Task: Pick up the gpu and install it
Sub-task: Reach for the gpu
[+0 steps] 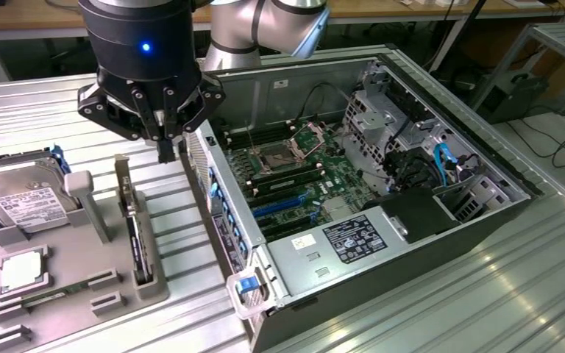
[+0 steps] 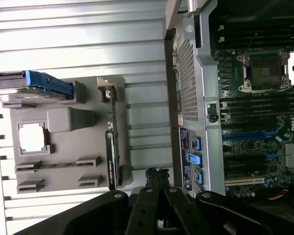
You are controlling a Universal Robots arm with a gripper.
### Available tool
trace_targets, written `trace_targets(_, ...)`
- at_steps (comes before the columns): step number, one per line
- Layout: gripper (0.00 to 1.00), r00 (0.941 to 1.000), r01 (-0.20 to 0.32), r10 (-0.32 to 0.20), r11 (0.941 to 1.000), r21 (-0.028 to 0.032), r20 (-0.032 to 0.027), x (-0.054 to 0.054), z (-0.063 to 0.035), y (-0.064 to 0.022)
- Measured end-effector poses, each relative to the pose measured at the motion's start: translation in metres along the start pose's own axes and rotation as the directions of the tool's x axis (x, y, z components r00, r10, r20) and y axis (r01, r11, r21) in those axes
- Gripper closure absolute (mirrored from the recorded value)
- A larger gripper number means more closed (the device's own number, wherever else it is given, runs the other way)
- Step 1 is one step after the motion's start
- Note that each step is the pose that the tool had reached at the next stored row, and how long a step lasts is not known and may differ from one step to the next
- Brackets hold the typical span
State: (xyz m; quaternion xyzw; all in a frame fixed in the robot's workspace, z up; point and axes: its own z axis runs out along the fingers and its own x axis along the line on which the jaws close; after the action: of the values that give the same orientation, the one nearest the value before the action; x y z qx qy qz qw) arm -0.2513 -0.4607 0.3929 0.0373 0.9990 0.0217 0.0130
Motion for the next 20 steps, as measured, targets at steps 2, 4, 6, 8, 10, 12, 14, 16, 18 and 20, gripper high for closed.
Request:
trace_targets(2,0.89,1.0,0.0,0.0,1.0,0.0,0.0,0.001,-0.0001,-0.0009)
trace_targets(4,0.89,1.0,0.0,0.0,1.0,0.0,0.0,0.003,-0.0001,-0.0017)
trace_targets(6,0.89,1.0,0.0,0.0,1.0,0.0,0.0,0.004,-0.0002,-0.0026)
trace_targets(8,0.89,1.0,0.0,0.0,1.0,0.0,0.0,0.005,-0.0002,-0.0033)
trace_targets(10,0.89,1.0,0.0,0.0,1.0,0.0,0.0,0.006,-0.0002,-0.0039)
trace_targets(12,0.89,1.0,0.0,0.0,1.0,0.0,0.0,0.007,-0.0003,-0.0044)
trace_targets(14,0.89,1.0,0.0,0.0,1.0,0.0,0.0,0.008,-0.0003,-0.0048)
trace_targets(16,0.89,1.0,0.0,0.0,1.0,-0.0001,0.0,0.009,-0.0003,-0.0055)
trace_targets(18,0.89,1.0,0.0,0.0,1.0,-0.0001,0.0,0.01,-0.0003,-0.006)
trace_targets(20,0.89,1.0,0.0,0.0,1.0,-0.0001,0.0,0.012,-0.0004,-0.0066)
